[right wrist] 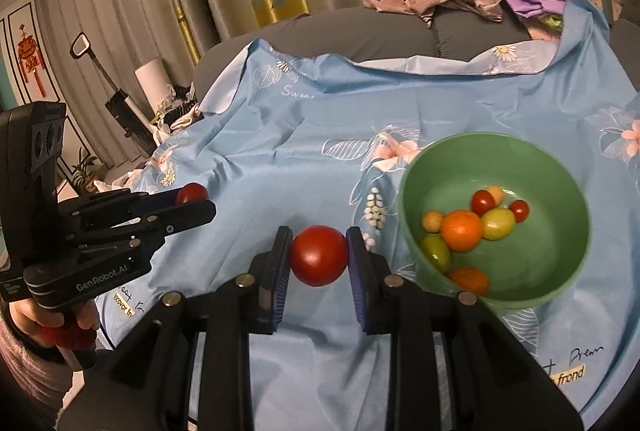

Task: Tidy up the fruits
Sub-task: 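Carry both cherry tomatoes over the green bowl and open both tools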

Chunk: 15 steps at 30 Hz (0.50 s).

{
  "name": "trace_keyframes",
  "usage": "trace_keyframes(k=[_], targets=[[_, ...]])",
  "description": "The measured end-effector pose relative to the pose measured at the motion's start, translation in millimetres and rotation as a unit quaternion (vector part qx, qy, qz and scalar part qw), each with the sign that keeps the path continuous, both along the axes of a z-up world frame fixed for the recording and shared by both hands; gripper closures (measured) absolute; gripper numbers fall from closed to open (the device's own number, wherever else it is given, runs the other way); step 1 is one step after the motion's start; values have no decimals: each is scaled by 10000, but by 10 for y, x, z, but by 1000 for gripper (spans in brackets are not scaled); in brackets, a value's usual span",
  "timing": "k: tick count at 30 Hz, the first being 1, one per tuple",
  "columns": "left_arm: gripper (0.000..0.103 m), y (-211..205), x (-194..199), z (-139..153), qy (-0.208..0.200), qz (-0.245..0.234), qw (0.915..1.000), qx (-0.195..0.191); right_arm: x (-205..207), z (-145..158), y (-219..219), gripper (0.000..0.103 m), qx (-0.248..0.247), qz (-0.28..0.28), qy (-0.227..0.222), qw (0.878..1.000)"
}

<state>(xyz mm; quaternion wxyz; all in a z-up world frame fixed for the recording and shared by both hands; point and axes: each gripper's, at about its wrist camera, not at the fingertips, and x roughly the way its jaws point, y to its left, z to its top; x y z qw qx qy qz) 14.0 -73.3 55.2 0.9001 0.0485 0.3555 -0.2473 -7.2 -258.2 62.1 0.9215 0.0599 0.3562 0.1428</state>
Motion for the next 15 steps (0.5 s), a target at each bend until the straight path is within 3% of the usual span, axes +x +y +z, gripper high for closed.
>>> trace_keyframes(k=[15], targets=[[79, -726, 41, 195, -219, -683, 9973, 160, -82, 12, -480, 75, 136, -559, -157, 9982]])
